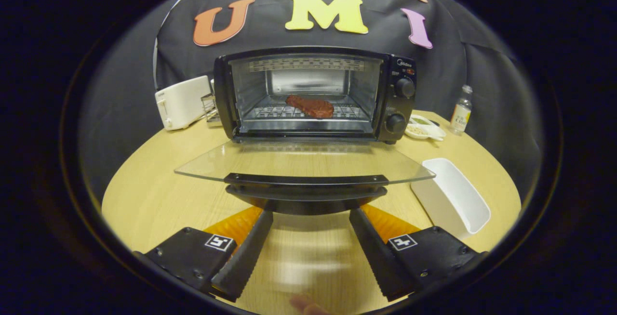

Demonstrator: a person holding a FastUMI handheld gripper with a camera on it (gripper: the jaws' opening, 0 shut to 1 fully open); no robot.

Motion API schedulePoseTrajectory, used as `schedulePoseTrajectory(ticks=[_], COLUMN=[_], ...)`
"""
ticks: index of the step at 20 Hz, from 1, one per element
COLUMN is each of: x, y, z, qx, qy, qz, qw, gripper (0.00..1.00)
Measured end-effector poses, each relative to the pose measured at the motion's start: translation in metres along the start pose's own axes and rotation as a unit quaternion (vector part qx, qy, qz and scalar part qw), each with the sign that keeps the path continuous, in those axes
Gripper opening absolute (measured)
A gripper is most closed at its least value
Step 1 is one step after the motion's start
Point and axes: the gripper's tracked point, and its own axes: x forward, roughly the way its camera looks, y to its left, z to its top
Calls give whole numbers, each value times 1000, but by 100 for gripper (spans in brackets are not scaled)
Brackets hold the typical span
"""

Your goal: Open the toaster oven, put the food inside, and close the toaster oven door.

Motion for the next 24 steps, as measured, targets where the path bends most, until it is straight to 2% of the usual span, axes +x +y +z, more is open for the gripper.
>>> schedulePoseTrajectory(ticks=[9, 17, 20, 24], x=[4, 3, -9, -64], y=[-1, -6, -8, -20], z=[41, 132, 164, 197], qx=[-12, -19, -22, -26], qy=[-47, -140, -167, -210], qz=[-8, -12, -10, -16], qw=[999, 990, 986, 977], gripper=[100, 100, 100, 100])
